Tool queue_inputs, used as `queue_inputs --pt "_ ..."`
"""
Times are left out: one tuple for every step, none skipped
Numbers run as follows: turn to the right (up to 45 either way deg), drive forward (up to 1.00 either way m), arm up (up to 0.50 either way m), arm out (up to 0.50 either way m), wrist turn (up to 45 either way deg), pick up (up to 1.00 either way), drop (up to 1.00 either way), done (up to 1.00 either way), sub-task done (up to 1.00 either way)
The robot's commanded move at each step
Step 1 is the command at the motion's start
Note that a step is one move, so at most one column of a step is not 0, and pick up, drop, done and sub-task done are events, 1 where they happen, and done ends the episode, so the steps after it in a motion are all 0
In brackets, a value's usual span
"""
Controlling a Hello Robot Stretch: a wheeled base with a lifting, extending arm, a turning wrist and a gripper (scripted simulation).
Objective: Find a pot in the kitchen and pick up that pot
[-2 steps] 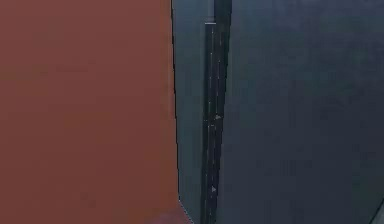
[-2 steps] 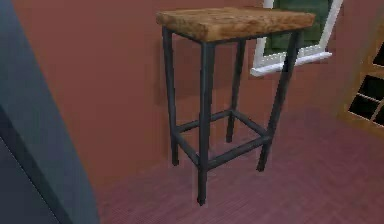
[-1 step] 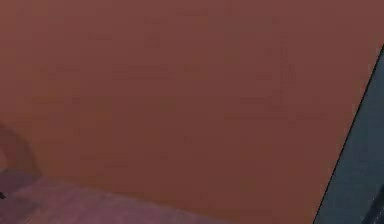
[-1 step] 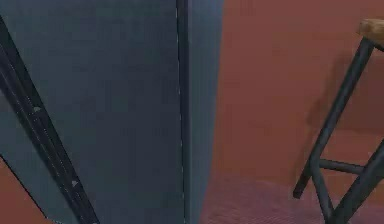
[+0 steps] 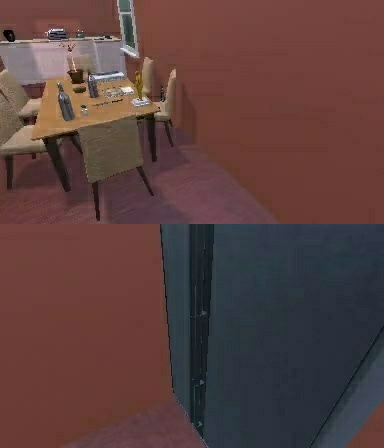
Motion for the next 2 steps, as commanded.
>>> queue_inputs --pt "-45.0 0.0 0.0 0.0 0.0 0.0 0.0 0.0 0.0" --pt "-18.0 0.0 0.0 0.0 0.0 0.0 0.0 0.0 0.0"
